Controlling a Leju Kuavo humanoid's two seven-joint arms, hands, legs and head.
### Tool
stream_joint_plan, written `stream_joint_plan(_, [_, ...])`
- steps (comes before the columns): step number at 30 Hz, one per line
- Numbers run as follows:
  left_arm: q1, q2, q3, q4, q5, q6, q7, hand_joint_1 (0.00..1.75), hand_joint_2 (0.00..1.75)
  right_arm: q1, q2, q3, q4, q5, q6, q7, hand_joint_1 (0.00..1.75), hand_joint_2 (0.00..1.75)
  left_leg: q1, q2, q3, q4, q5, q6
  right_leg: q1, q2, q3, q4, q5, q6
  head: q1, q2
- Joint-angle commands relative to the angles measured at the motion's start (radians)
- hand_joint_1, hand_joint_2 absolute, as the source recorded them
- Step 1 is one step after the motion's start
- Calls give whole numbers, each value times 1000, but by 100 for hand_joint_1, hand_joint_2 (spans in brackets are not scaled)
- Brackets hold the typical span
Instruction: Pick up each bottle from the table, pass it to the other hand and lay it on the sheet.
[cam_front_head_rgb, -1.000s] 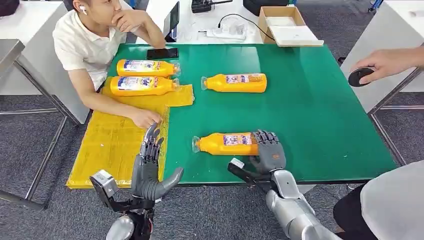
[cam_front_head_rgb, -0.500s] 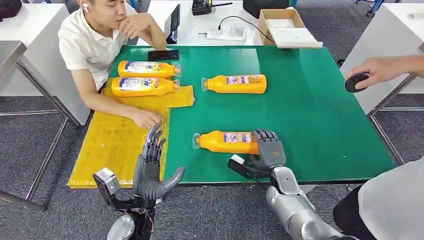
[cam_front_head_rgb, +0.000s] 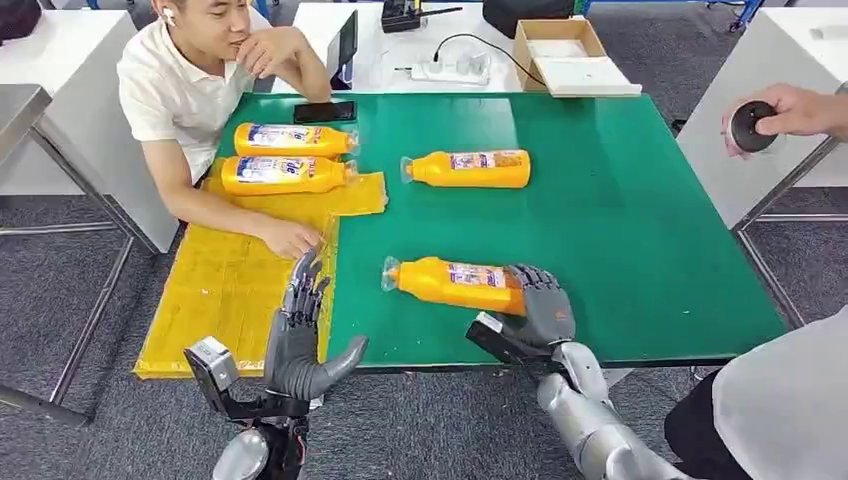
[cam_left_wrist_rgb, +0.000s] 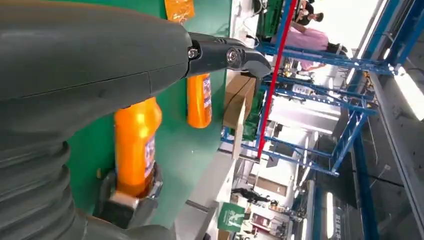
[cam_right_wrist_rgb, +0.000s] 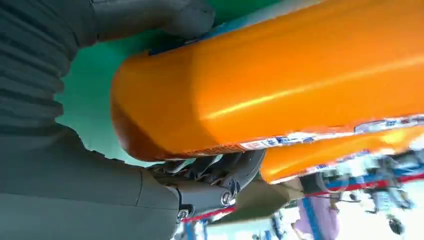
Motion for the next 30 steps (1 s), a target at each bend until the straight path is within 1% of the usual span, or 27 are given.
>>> stream_joint_plan(1, [-23,34,-15,35,8,10,-11,0,175,64,53,-71,-5,-154,78,-138,175,175,1,-2,2,-1,0,-1,1,-3,2,-1,-1,-1,0,0])
stream_joint_plan(3, [-36,32,-10,44,13,18,-19,0,175,66,64,-74,-50,-242,120,-201,175,175,2,-4,1,-2,1,-3,3,-6,2,-2,0,-3,0,0])
stream_joint_plan(5, [-42,32,-8,47,18,23,-25,0,175,78,69,-50,-112,-327,148,-243,175,175,2,0,1,-1,0,-2,3,-2,1,-1,0,-2,0,0])
stream_joint_plan(6, [-45,32,-7,48,20,25,-26,0,175,87,73,-40,-148,-361,179,-255,175,175,2,0,0,-1,0,-2,3,-2,0,-1,0,-3,0,0])
stream_joint_plan(7, [-46,32,-5,48,22,28,-28,0,175,102,71,-20,-193,-391,200,-251,175,175,2,-1,0,-1,0,-2,3,-2,0,-1,0,-2,0,0])
stream_joint_plan(10, [-46,31,-3,48,24,30,-30,0,175,111,67,4,-221,-401,194,-245,175,175,2,-1,-1,-1,0,-1,2,-2,-1,0,-1,-2,0,0])
stream_joint_plan(13, [-55,28,1,59,26,41,-33,0,175,130,61,53,-270,-484,207,-270,175,175,2,-1,-3,-1,0,-2,2,-2,-1,0,-1,-2,0,0])
stream_joint_plan(16, [-63,19,10,98,26,74,-4,0,175,147,61,74,-307,-519,208,-274,175,175,1,-1,-5,-1,0,-1,2,-2,-3,0,-1,-2,0,0])
stream_joint_plan(18, [-82,7,21,164,28,136,58,0,175,163,54,89,-334,-532,190,-256,175,175,2,-1,-6,-1,0,-1,2,-2,-4,0,-1,-2,0,0])
stream_joint_plan(19, [-97,4,27,213,59,154,113,0,175,169,50,94,-341,-538,180,-245,175,175,1,-2,-6,-1,1,-1,1,-3,-5,0,-1,-2,0,0])
stream_joint_plan(20, [-101,1,35,232,100,141,128,0,175,172,48,98,-343,-542,175,-243,175,175,1,-2,-6,-2,0,-2,1,-4,-4,-1,-1,-2,0,0])
stream_joint_plan(21, [-109,6,37,262,132,125,134,0,175,172,47,102,-342,-552,182,-243,175,175,1,-2,-7,-2,1,-1,1,-3,-5,-1,-1,-2,0,0])
stream_joint_plan(24, [-121,3,53,306,152,140,127,0,175,167,49,113,-337,-562,187,-249,175,175,2,-2,-6,-2,0,-2,2,-3,-4,-1,-1,-3,0,0])
stream_joint_plan(27, [-137,-6,71,357,205,150,172,0,175,164,52,121,-333,-567,182,-247,175,175,1,-1,-10,-1,0,-1,1,-2,-9,0,-1,-2,0,0])
stream_joint_plan(28, [-151,-7,74,406,247,166,215,0,175,162,55,128,-332,-571,177,-244,175,175,1,-1,-8,-2,0,-2,2,-2,-7,-1,-1,-2,0,0])
stream_joint_plan(30, [-163,-10,71,452,292,164,216,0,175,160,56,138,-330,-575,172,-243,175,175,1,-2,-10,-2,1,-1,1,-2,-8,-1,0,-2,0,0])
